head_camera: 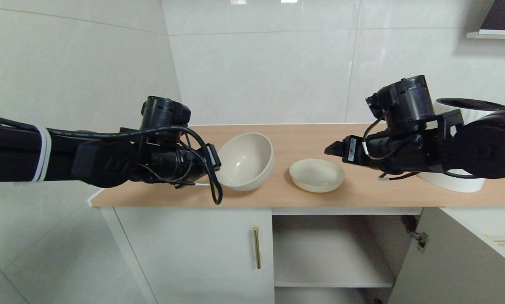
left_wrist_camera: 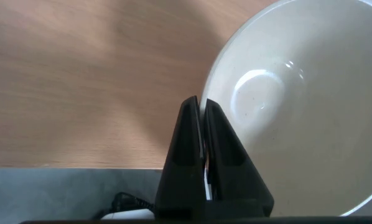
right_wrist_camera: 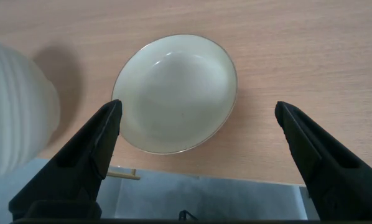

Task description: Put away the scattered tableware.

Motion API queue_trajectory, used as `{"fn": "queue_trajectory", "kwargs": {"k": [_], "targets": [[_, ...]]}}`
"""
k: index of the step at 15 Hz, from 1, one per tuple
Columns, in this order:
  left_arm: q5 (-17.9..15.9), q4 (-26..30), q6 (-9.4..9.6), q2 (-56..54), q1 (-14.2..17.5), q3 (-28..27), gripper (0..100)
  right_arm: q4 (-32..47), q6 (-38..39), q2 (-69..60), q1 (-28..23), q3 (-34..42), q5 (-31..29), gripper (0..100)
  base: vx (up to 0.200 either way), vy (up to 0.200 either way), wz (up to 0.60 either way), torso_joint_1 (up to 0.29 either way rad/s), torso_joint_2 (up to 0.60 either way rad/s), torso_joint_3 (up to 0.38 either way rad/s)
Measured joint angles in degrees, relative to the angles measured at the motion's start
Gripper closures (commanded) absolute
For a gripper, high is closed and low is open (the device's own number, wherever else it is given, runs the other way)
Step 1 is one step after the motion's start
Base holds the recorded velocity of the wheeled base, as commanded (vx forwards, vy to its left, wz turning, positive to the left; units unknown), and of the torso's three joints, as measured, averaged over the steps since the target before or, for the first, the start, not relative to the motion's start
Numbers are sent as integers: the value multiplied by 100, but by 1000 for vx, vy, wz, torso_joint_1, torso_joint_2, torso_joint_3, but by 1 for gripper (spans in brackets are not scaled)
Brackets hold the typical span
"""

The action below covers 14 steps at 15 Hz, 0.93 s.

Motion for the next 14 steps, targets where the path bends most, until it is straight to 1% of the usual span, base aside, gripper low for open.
{"fn": "queue_trajectory", "kwargs": {"k": [3, 9, 12, 13, 14], "targets": [[0, -2, 0, -35, -2, -4, 100, 35, -9, 116, 0, -41, -88, 0, 0, 0, 0, 0, 0, 0], [0, 6, 0, -89, 0, 11, 100, 196, -41, 833, -110, -380, -714, 0, 0, 0, 0, 0, 0, 0], [6, 6, -4, -100, -4, 13, 100, 196, -41, 1113, -157, -477, -769, 0, 0, 0, 0, 0, 0, 0], [9, 6, -2, -105, -2, 13, 100, 199, -41, 1156, -162, -488, -769, 100, 0, 0, 0, 0, 0, 0], [9, 6, -6, -110, -2, 13, 100, 199, -44, 1185, -162, -490, -769, 100, 0, 0, 0, 0, 0, 0]]}}
